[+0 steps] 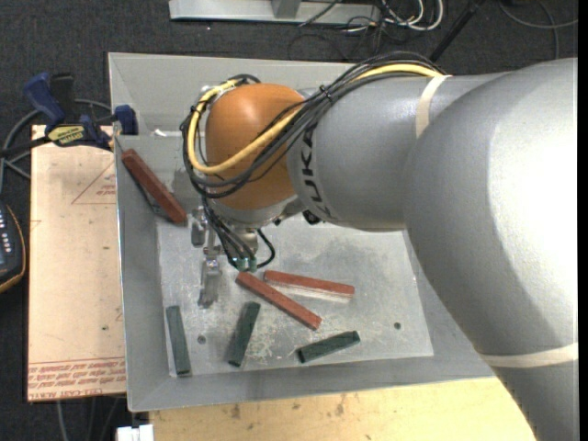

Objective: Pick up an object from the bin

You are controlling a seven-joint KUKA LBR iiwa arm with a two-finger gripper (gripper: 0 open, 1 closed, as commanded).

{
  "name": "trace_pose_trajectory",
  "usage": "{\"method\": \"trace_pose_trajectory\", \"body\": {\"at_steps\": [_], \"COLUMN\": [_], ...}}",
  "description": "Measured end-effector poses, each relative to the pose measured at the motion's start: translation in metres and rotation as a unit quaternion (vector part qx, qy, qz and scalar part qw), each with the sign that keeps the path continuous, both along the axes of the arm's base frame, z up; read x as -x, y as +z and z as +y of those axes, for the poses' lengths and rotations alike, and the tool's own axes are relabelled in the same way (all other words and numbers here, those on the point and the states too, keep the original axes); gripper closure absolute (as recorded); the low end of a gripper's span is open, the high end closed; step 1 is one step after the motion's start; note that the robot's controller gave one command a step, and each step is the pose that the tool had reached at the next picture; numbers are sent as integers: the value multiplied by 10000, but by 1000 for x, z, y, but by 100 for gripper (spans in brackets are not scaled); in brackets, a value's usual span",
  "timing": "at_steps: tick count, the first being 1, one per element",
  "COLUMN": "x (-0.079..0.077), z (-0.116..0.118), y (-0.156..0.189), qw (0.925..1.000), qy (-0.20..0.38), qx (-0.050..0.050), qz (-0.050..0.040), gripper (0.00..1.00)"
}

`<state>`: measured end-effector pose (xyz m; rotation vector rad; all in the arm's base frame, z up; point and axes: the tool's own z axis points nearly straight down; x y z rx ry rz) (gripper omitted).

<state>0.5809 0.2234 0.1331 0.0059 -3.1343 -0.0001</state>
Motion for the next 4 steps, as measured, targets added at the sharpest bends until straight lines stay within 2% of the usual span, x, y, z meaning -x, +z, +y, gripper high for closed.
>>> {"method": "trace_pose_trajectory", "body": {"at_steps": [1,2,3,4], "x": [19,13,14,39], "z": [-46,-151,-146,-124], "y": [-68,-63,-63,36], "qw": [10000,9997,9997,9997], "qy": [-77,-261,-226,-251], "qx": [14,16,-7,-17], "qz": [1,-37,-38,-80], "gripper": [0,0,100,100]}}
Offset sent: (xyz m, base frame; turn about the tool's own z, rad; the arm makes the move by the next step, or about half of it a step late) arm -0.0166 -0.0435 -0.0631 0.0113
